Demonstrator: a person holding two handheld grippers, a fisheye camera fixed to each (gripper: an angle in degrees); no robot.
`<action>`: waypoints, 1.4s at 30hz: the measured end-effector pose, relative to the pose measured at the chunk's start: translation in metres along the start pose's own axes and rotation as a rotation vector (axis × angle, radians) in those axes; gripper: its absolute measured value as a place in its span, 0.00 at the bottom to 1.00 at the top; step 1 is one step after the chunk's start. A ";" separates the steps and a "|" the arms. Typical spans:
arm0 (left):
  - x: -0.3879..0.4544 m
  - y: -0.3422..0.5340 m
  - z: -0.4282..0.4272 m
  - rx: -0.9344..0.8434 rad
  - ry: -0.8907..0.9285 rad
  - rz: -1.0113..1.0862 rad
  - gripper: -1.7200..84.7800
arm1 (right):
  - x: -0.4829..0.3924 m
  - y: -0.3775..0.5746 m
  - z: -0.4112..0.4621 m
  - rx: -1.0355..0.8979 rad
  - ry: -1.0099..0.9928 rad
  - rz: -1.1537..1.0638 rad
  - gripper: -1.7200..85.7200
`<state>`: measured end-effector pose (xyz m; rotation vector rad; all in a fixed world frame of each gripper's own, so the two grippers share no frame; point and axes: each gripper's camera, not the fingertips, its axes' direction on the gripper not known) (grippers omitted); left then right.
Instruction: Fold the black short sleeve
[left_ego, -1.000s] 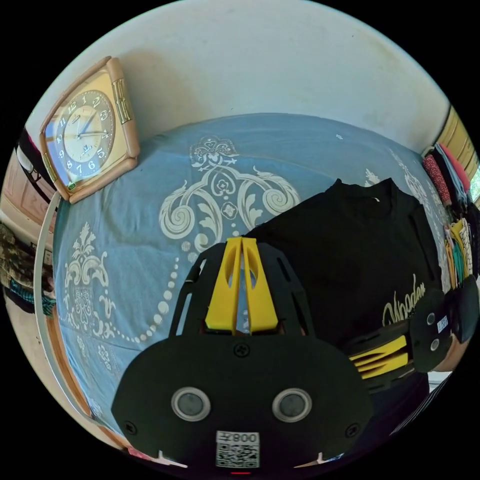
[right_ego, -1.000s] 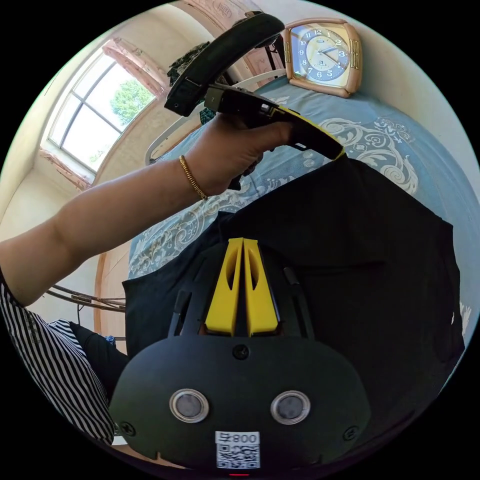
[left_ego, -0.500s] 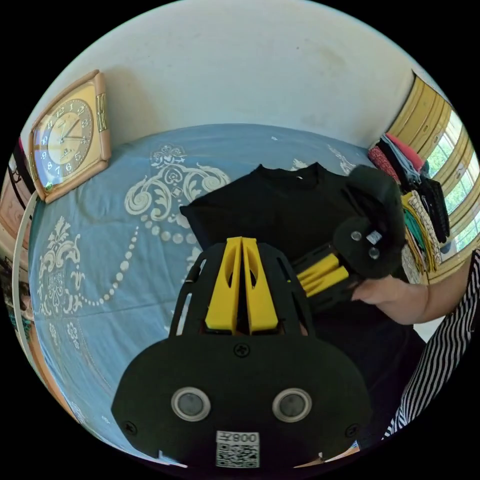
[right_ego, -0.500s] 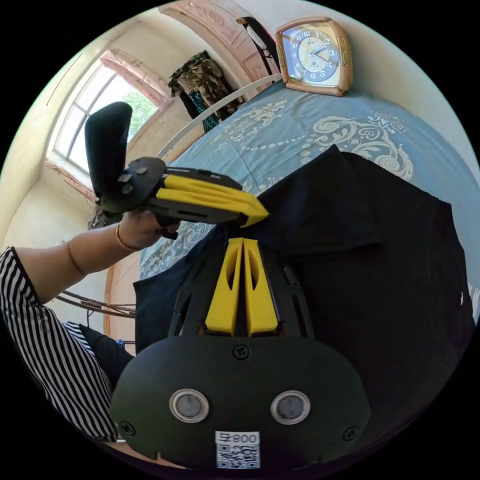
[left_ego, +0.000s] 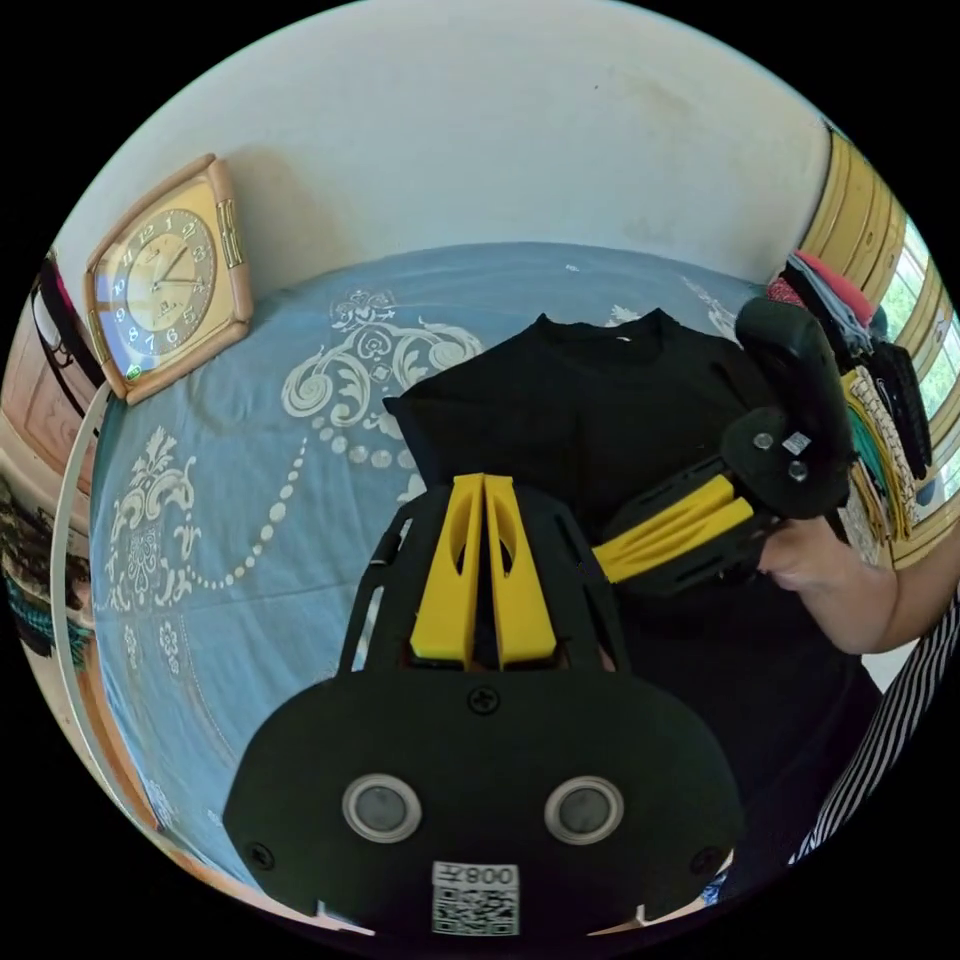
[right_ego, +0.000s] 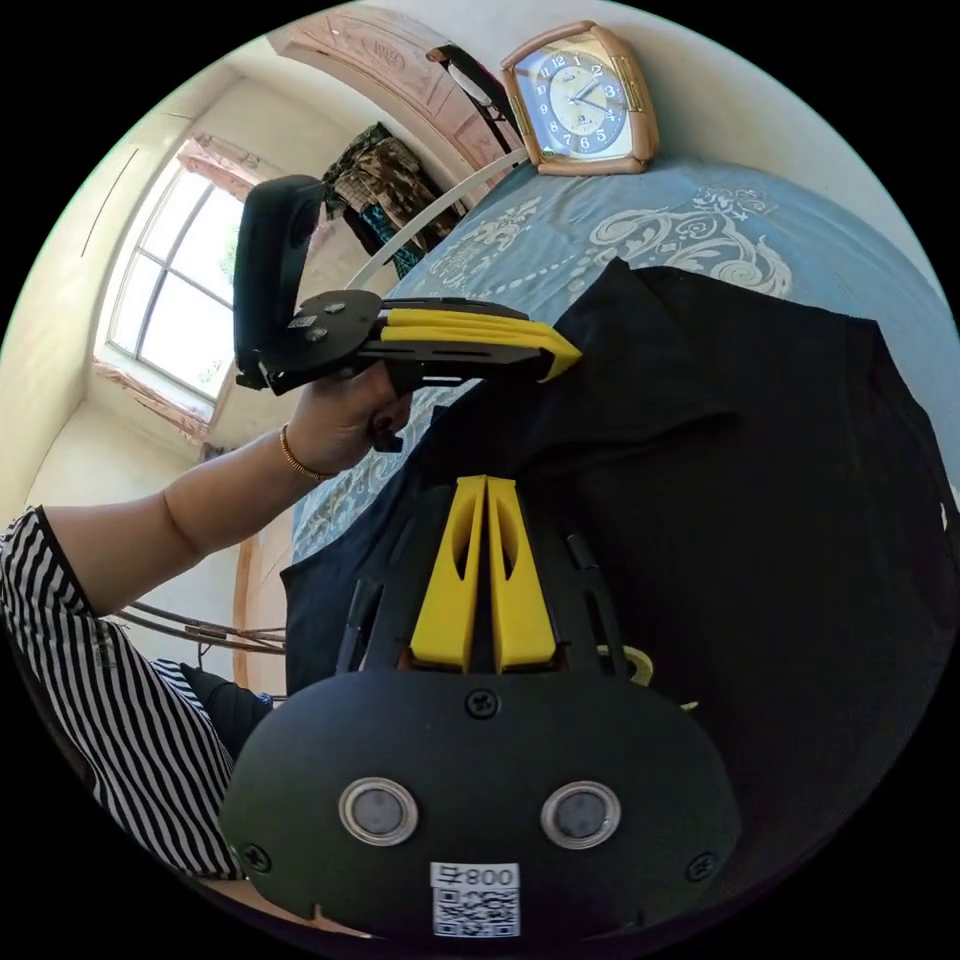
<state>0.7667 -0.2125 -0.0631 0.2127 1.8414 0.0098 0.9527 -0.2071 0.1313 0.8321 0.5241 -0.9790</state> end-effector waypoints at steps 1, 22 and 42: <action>-0.002 0.001 -0.001 0.015 0.010 -0.013 0.02 | 0.000 0.003 -0.003 0.010 -0.003 -0.004 0.02; 0.042 0.015 -0.020 0.098 0.139 0.039 0.08 | 0.043 0.229 -0.196 0.313 0.484 0.401 0.02; 0.051 -0.014 -0.004 0.006 0.022 0.099 0.08 | 0.063 0.221 -0.221 0.295 0.560 0.380 0.02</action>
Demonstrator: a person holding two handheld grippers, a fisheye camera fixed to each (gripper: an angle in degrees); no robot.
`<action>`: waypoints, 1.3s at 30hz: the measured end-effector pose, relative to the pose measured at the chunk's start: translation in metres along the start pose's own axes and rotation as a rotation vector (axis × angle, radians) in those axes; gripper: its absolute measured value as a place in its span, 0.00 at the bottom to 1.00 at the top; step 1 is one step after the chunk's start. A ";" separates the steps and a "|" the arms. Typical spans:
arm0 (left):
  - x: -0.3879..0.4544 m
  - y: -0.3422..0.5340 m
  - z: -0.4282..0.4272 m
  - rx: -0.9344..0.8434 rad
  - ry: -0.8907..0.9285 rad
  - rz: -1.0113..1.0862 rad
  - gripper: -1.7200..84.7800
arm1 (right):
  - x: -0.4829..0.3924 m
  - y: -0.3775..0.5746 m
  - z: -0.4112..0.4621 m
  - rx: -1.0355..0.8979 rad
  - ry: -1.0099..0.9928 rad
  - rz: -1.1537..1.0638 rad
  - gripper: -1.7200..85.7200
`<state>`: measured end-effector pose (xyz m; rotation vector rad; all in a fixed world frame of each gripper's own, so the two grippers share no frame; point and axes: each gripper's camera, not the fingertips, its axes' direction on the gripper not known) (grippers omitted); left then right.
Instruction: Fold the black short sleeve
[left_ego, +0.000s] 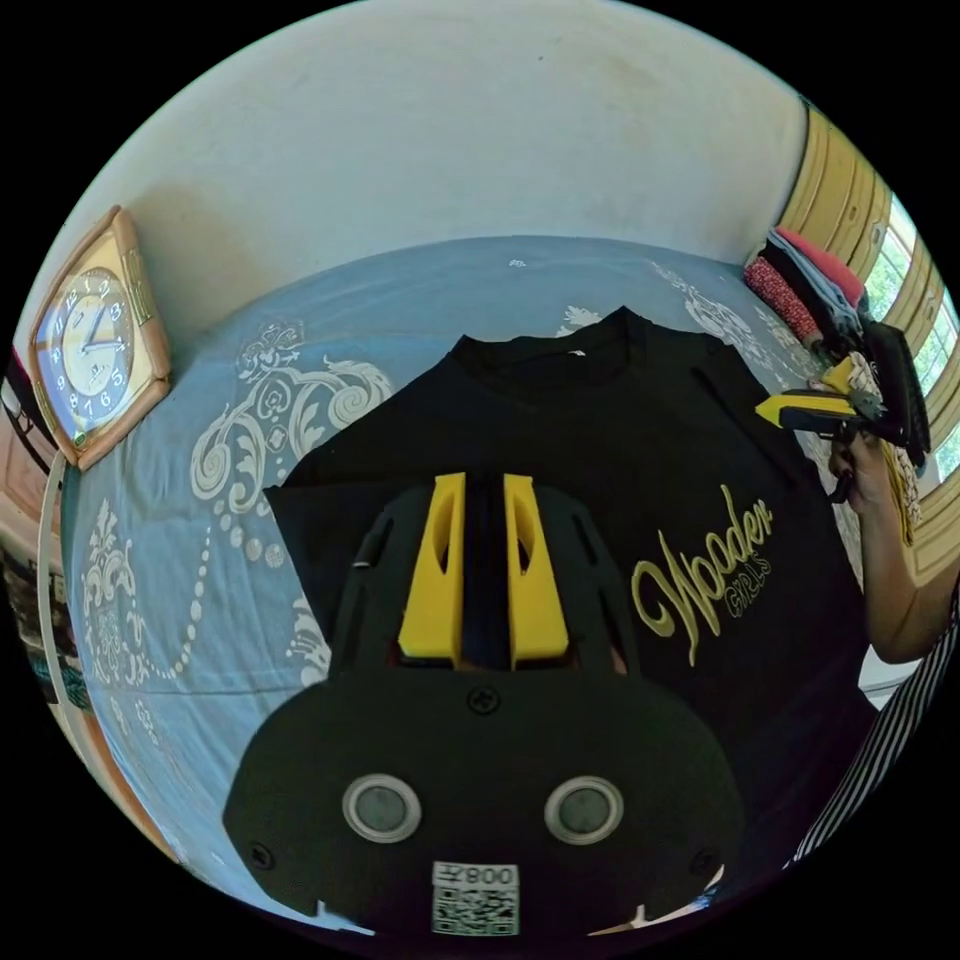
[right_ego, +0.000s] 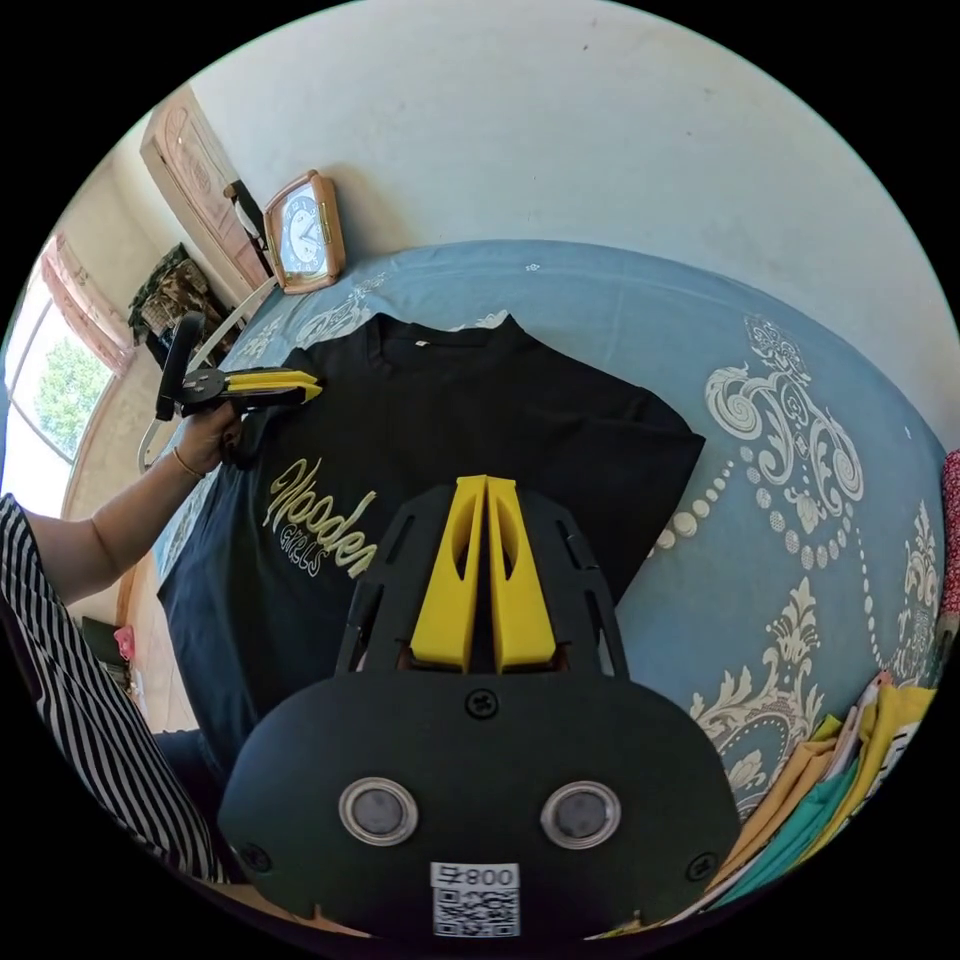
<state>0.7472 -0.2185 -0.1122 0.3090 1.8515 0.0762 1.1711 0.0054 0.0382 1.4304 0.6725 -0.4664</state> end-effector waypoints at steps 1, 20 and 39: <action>0.000 0.000 0.000 -0.004 -0.002 0.005 0.08 | 0.000 -0.001 0.001 -0.002 -0.007 0.001 0.02; -0.052 0.154 -0.118 0.097 0.113 -0.456 0.10 | -0.149 -0.168 0.127 -0.177 -0.292 -0.431 0.08; -0.050 0.145 -0.158 0.131 0.299 -0.475 0.03 | -0.180 -0.184 0.124 -0.193 -0.117 -0.559 0.03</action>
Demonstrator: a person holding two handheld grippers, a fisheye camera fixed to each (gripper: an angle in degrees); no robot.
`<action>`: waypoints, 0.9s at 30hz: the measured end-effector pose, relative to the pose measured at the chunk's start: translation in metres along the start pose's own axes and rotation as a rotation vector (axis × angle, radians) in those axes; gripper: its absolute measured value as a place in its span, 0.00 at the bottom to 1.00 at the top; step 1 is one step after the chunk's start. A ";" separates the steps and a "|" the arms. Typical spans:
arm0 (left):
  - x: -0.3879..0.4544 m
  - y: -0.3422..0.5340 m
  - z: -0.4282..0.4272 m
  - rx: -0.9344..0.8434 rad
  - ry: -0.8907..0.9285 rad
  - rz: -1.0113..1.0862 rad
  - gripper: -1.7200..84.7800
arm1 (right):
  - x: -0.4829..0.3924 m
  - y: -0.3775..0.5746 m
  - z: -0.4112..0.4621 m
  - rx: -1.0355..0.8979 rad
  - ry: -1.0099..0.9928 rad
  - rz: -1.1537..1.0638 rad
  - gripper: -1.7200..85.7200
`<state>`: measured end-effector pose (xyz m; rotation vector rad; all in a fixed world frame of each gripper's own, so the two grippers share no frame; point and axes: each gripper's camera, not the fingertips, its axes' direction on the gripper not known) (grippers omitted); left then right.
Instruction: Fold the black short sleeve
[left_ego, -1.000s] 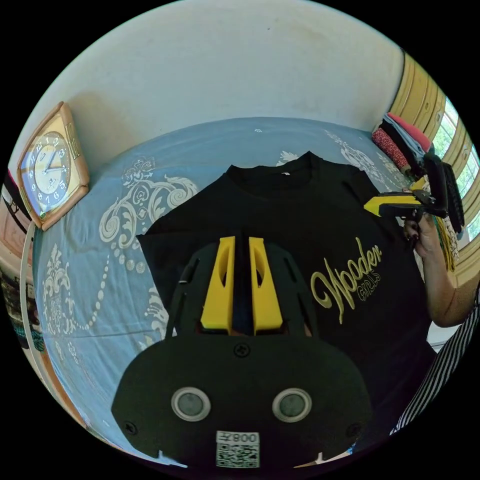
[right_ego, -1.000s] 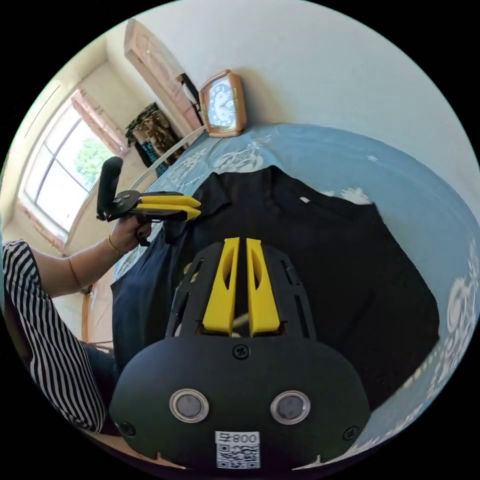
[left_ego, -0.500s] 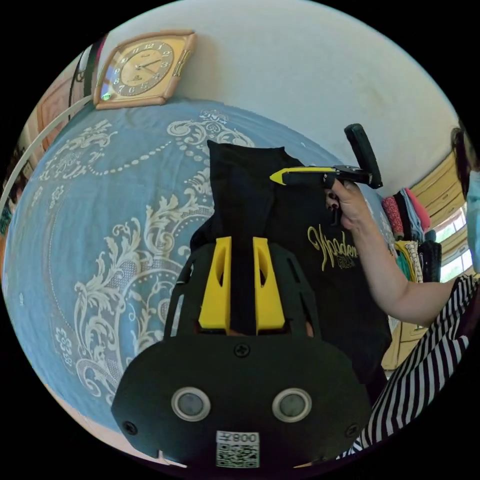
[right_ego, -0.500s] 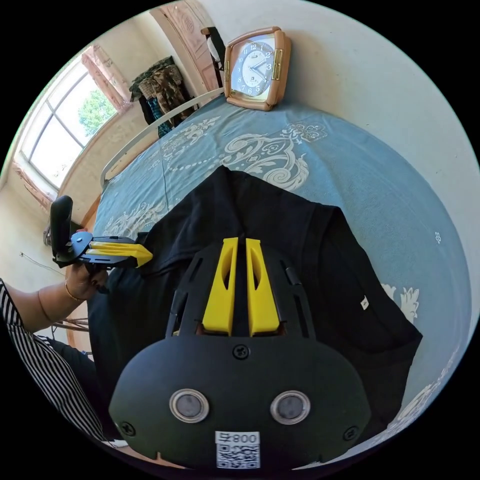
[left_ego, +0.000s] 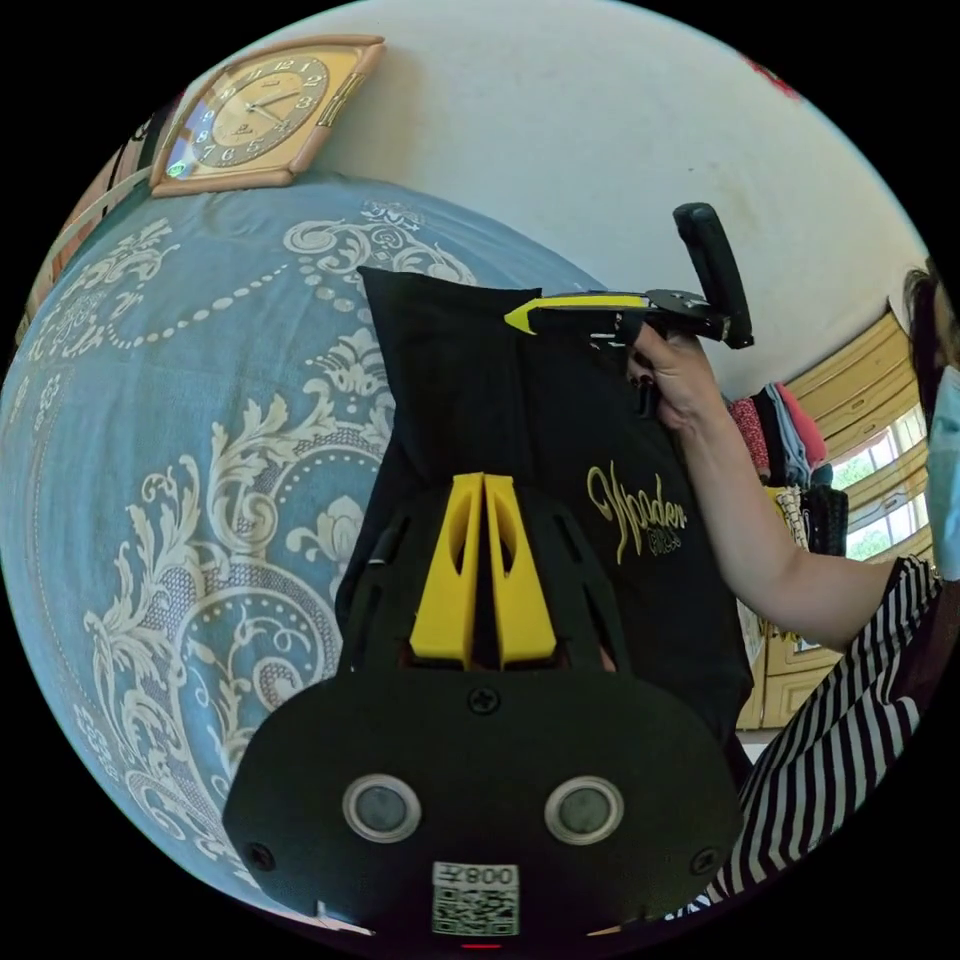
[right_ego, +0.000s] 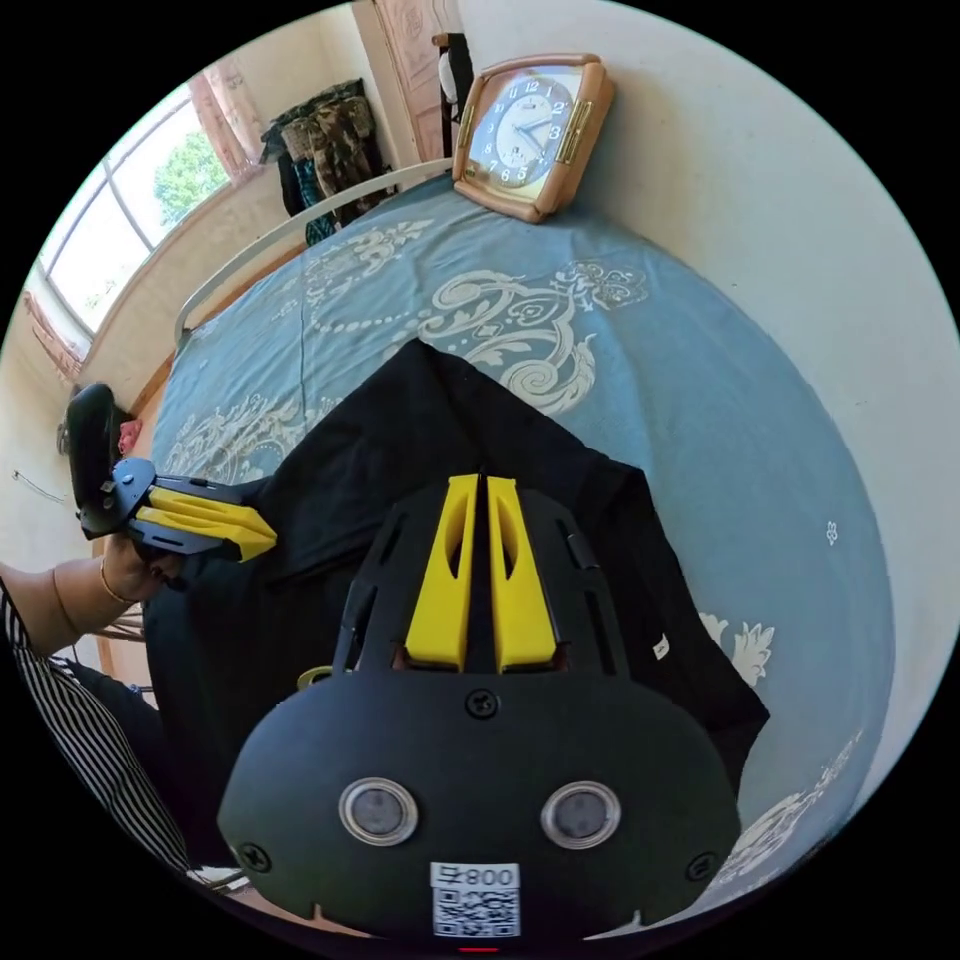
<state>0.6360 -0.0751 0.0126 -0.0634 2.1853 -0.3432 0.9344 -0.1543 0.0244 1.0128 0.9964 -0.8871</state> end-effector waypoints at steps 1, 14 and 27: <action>0.002 0.001 -0.003 0.001 0.006 0.003 0.03 | 0.000 0.003 -0.003 0.014 0.000 0.010 0.03; 0.059 0.003 -0.029 -0.071 -0.159 0.135 0.02 | -0.004 0.060 -0.012 0.124 -0.041 0.116 0.04; 0.105 0.024 -0.089 -0.039 -0.152 0.170 0.02 | -0.016 0.178 -0.031 0.166 -0.107 0.135 0.02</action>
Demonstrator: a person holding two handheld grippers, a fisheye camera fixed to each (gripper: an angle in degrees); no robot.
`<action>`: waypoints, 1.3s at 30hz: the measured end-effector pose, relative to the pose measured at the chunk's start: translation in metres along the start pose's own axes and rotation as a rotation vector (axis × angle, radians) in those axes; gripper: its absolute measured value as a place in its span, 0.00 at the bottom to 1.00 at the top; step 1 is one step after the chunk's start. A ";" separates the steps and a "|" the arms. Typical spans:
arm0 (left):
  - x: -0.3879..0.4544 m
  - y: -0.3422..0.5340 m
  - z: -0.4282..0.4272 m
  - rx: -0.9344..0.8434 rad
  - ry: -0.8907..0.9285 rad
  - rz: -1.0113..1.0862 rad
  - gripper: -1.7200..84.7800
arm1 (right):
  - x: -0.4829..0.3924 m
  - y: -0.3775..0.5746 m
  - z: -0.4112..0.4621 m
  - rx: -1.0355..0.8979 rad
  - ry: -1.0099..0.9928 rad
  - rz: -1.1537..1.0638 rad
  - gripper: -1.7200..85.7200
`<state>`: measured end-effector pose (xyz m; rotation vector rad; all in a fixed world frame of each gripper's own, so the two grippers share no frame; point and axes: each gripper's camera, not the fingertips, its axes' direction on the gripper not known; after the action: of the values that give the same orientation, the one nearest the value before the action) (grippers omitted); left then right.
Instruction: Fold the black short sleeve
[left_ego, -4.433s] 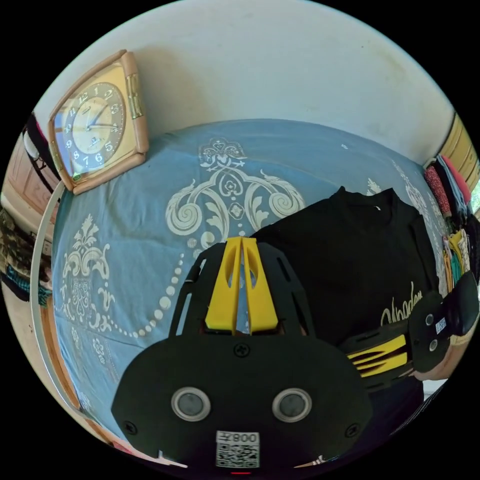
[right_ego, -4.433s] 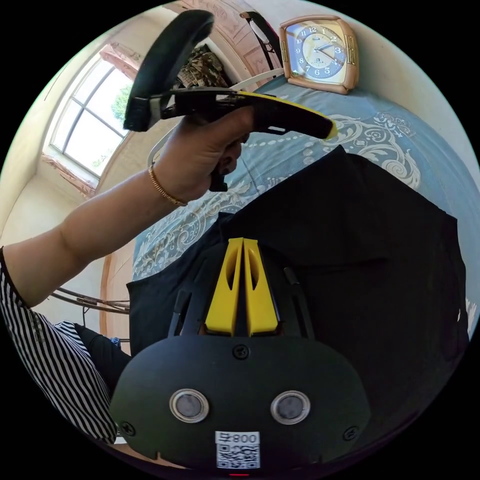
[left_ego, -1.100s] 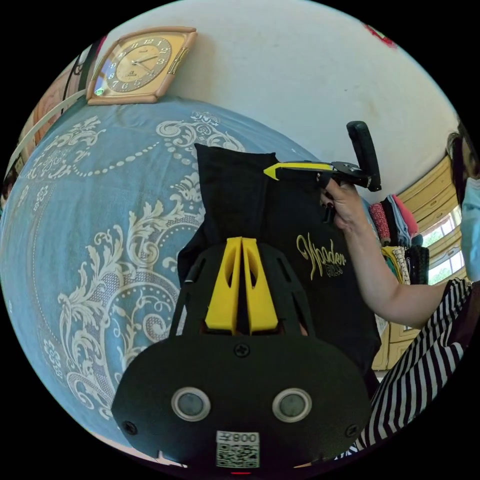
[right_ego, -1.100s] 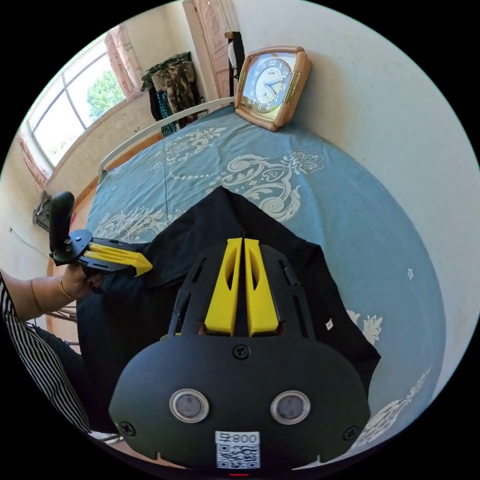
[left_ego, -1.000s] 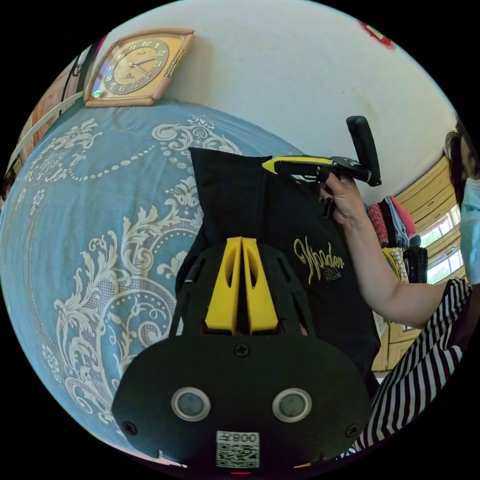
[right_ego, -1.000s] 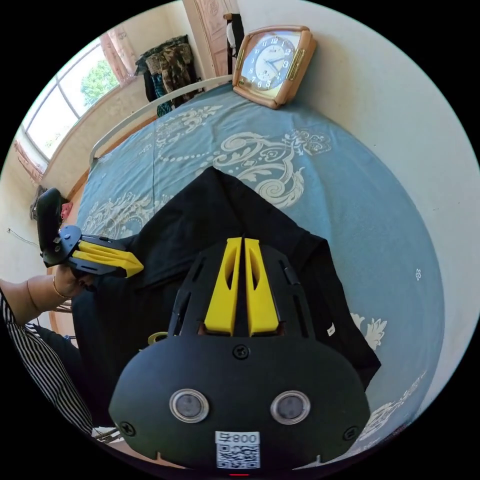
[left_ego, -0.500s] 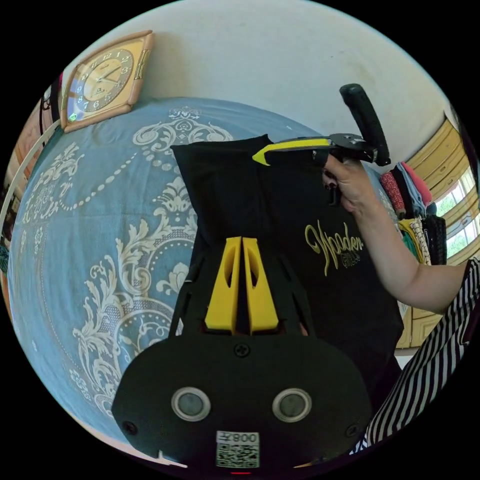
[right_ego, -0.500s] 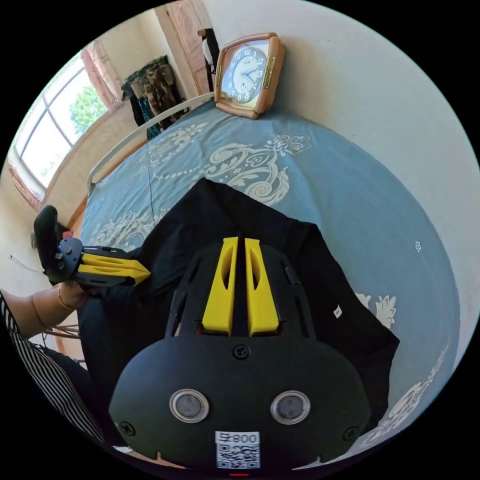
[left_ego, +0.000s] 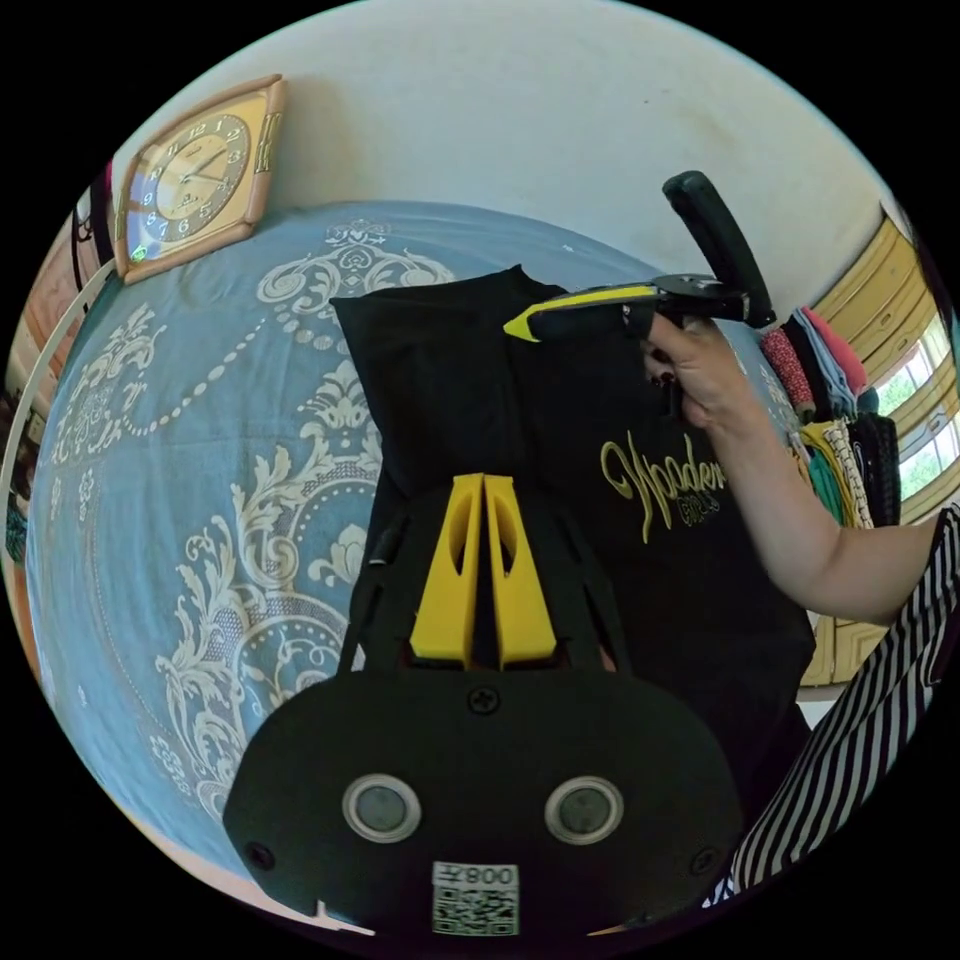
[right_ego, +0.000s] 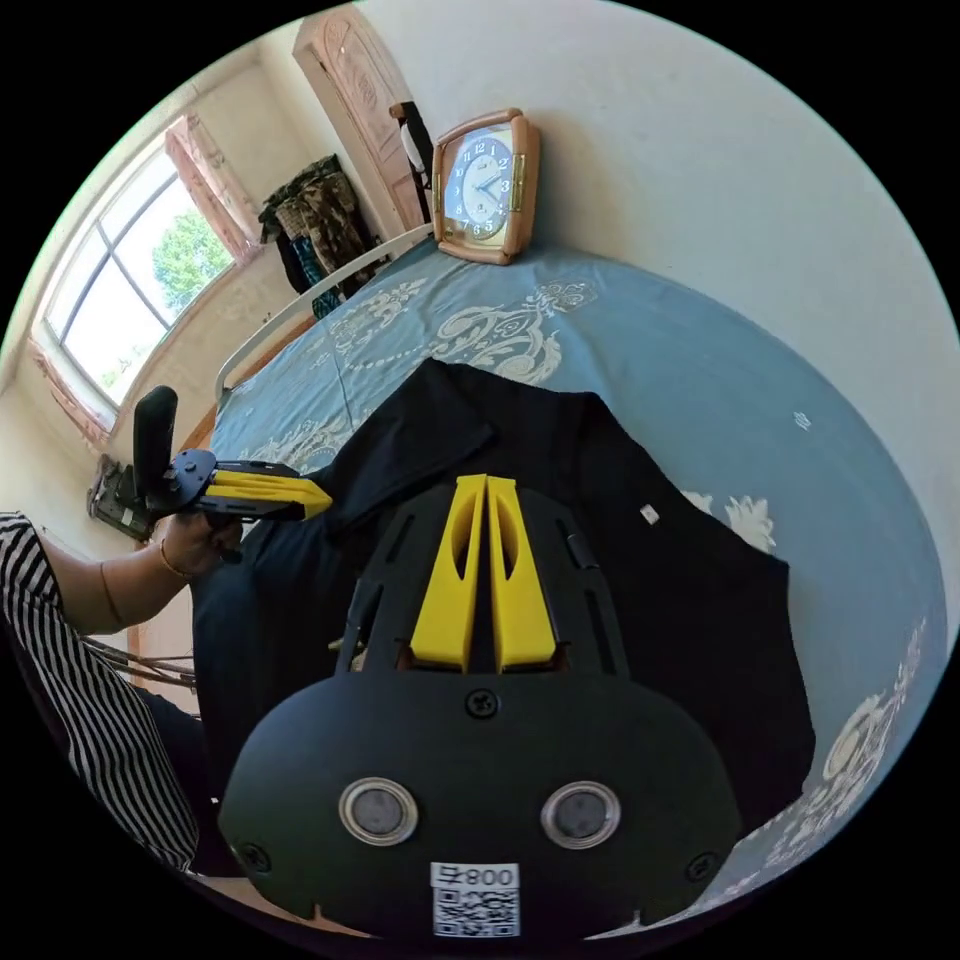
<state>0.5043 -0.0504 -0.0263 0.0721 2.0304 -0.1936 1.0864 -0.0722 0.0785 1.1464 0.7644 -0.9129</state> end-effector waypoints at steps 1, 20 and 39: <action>0.001 0.001 -0.004 0.000 0.002 0.002 0.02 | 0.001 0.012 -0.008 0.009 0.013 0.014 0.02; 0.002 0.029 -0.141 0.015 0.107 -0.063 0.02 | 0.020 0.351 -0.120 0.031 0.172 0.517 0.02; -0.082 0.242 -0.337 -0.126 0.469 -0.592 0.11 | -0.116 0.729 -0.171 0.029 -0.190 0.997 0.07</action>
<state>0.2771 0.2478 0.1691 -0.6219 2.4791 -0.4502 1.6817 0.2258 0.4397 1.2415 -0.0286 -0.1772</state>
